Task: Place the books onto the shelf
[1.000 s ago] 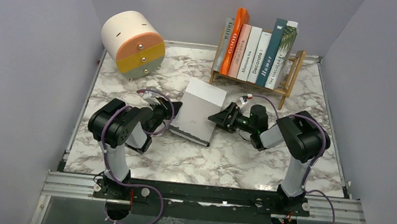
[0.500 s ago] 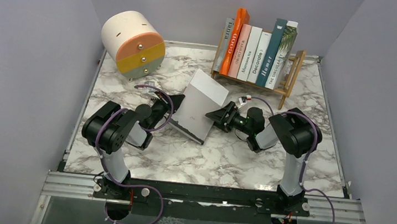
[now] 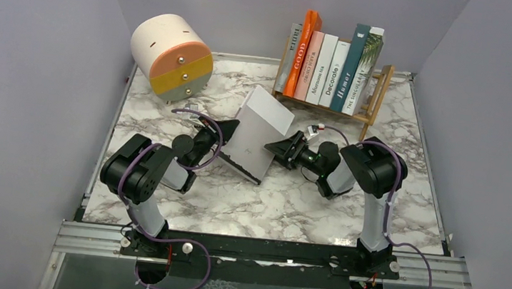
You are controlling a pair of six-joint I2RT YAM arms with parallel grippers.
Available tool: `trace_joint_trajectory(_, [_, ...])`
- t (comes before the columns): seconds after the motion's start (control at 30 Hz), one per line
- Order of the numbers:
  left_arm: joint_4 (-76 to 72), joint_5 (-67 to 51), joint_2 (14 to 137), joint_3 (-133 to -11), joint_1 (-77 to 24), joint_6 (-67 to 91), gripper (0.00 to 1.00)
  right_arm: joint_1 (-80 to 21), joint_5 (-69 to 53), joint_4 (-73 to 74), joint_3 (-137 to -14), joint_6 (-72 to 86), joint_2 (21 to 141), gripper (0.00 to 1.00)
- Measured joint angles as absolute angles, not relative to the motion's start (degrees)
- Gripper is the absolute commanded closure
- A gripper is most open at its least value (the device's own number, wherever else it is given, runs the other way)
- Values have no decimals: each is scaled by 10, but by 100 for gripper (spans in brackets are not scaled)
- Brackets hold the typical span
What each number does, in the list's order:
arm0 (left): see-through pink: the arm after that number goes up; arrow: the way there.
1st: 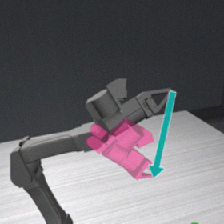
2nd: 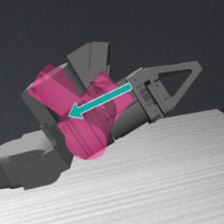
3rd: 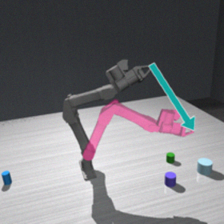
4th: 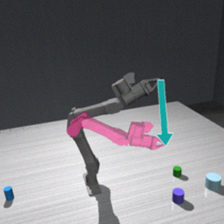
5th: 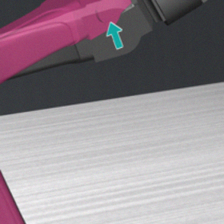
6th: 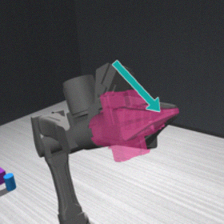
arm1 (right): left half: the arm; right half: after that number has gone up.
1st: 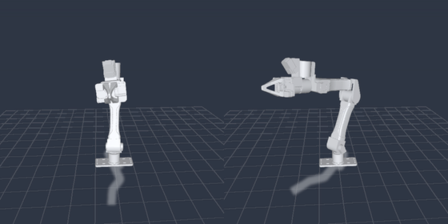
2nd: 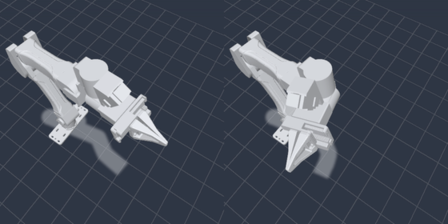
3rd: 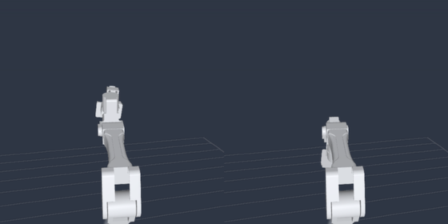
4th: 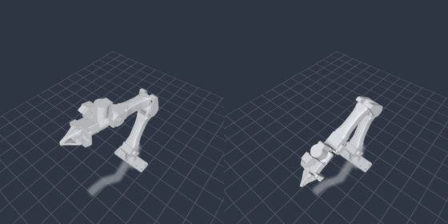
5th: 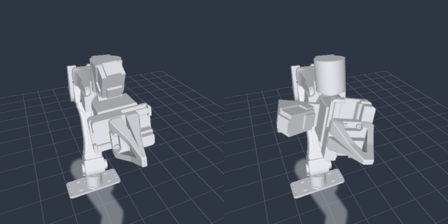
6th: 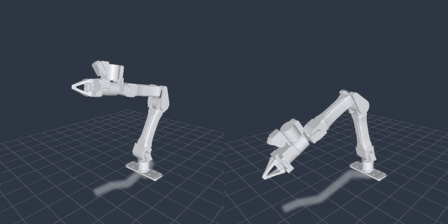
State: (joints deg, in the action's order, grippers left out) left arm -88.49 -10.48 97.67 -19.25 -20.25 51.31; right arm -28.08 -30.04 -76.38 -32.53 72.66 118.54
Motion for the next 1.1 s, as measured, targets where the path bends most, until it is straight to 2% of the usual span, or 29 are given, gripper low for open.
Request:
trace_joint_trajectory(0.27, [-887, -99, 985, -194, -201, 511, 100, -279, -294, -816, -326, 759, 1214, 23])
trace_joint_trajectory(0.67, [-887, -39, 1095, -208, -179, 485, 100, -273, -277, -818, -321, 769, 1213, 23])
trace_joint_trajectory(1.1, [-887, -41, 1162, -234, -178, 482, 100, -273, -263, -817, -306, 742, 1199, 24])
